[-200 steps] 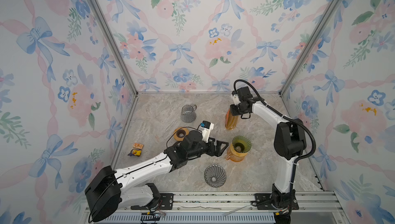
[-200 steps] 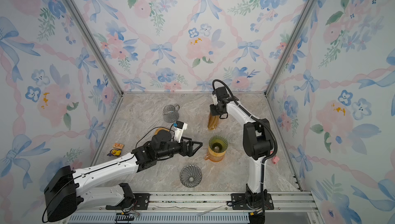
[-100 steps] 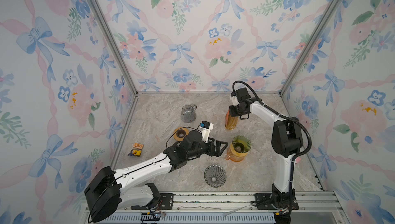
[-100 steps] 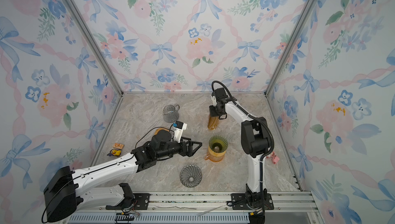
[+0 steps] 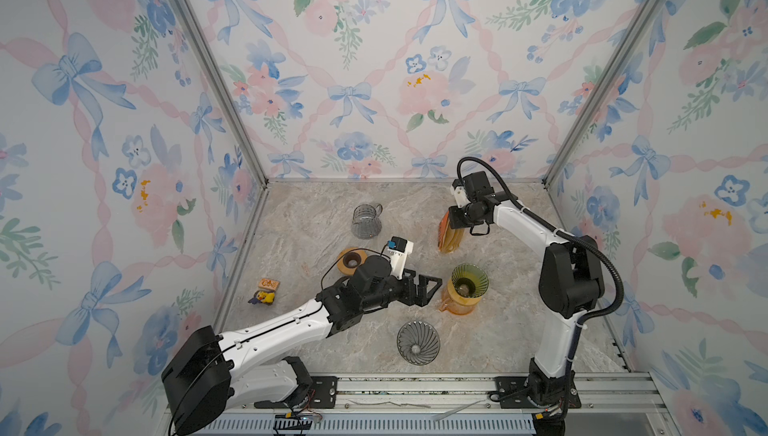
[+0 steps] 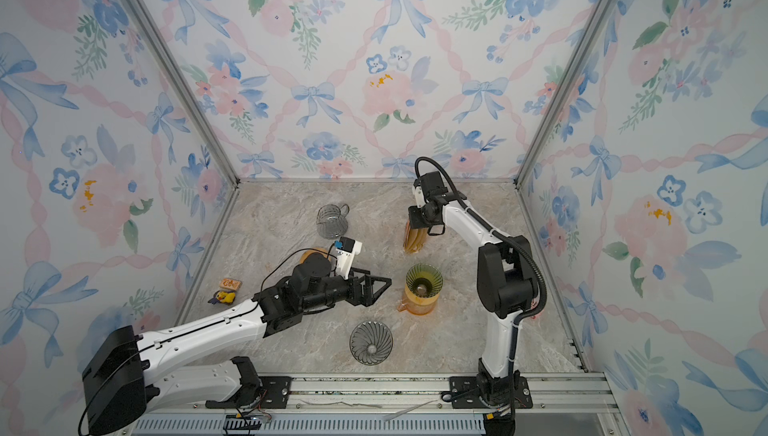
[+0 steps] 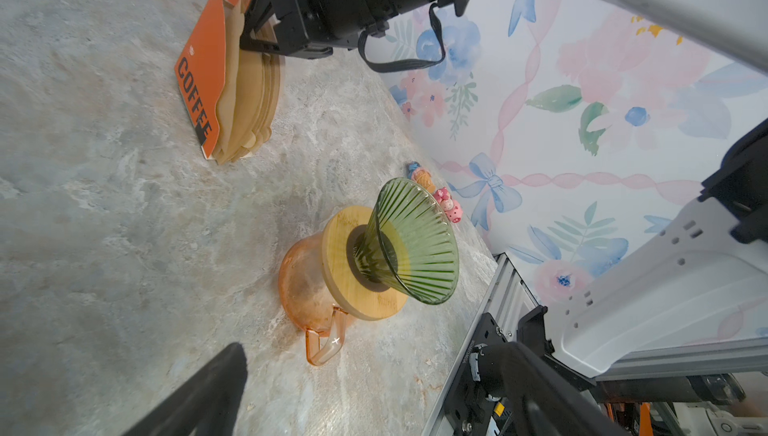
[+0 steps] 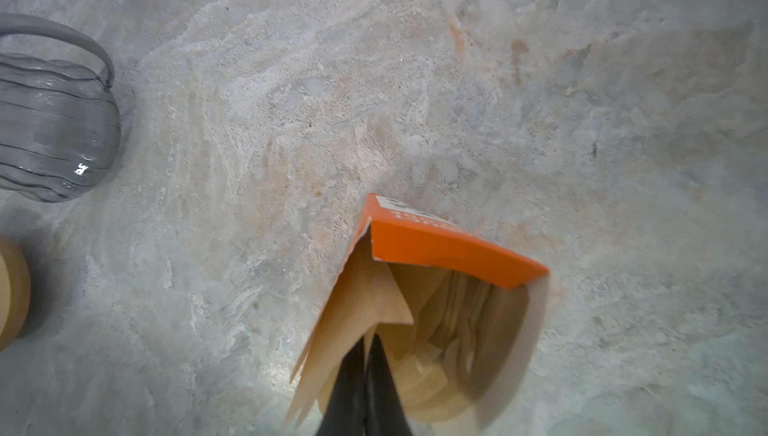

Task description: Place the coffee filter in the dripper

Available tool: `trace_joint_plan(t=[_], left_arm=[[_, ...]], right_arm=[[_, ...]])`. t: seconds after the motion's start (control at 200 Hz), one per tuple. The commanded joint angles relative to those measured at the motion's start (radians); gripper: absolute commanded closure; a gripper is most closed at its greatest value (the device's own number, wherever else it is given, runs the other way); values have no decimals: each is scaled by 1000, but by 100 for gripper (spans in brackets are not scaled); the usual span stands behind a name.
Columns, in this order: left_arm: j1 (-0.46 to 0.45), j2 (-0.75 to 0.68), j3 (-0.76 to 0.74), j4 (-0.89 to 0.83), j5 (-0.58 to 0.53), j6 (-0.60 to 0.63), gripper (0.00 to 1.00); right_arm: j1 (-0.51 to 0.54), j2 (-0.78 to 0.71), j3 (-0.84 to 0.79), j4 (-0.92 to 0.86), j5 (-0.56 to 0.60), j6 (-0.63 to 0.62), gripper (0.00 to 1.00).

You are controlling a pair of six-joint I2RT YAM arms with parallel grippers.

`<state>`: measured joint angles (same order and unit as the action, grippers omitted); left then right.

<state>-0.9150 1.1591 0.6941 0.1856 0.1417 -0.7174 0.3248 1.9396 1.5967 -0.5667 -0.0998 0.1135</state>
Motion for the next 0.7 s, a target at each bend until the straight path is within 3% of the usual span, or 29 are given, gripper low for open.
trace_joint_plan(t=[0.0,0.695], left_arm=[[8,-22,-16,17,1,10,2],[8,-18,-16,38,10,-2,2]], right_arm=[[12,-60,-33,13,-23,23,95],[23,-279,-44,-54,13,21,95]])
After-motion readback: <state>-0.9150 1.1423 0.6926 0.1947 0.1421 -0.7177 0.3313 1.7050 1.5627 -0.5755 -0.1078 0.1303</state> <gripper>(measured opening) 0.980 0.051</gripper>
